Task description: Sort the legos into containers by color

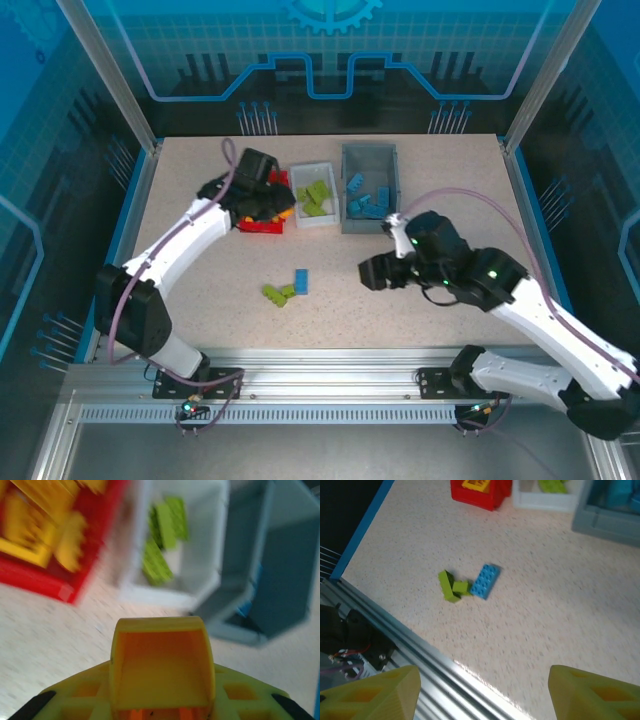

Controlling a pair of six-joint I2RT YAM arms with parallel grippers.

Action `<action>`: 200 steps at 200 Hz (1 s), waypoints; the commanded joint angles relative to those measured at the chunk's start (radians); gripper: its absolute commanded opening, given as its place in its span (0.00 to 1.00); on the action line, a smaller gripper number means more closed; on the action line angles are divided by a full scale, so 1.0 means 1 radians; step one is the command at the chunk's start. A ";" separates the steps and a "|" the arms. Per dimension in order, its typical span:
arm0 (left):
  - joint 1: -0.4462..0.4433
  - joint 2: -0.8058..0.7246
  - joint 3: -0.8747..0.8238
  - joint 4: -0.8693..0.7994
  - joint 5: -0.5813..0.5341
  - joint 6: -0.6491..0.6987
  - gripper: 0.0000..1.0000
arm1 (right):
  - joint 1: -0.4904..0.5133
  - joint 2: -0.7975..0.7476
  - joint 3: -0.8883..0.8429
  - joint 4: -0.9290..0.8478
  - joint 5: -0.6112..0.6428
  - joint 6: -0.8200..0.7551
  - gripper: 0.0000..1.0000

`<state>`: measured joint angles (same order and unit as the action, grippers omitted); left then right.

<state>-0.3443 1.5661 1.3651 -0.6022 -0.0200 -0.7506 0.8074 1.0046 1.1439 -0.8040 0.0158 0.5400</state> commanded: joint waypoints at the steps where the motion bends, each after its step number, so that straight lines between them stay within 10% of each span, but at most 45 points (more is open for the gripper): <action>1: 0.099 0.085 0.074 -0.001 0.085 0.175 0.18 | 0.018 0.072 0.031 0.212 -0.018 -0.052 0.69; 110: 0.258 0.486 0.354 0.113 0.248 0.075 0.36 | 0.054 0.235 0.045 0.317 -0.020 -0.036 0.68; 151: 0.262 0.448 0.340 0.077 0.230 0.076 0.57 | 0.055 0.268 0.042 0.288 -0.010 -0.022 0.69; 200: 0.265 0.275 0.252 0.083 0.236 0.065 0.59 | 0.120 0.374 0.035 0.240 0.105 0.033 0.69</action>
<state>-0.0902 1.9839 1.6535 -0.5148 0.1974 -0.6785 0.8738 1.3262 1.1854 -0.5308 0.0498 0.5304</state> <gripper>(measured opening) 0.591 0.687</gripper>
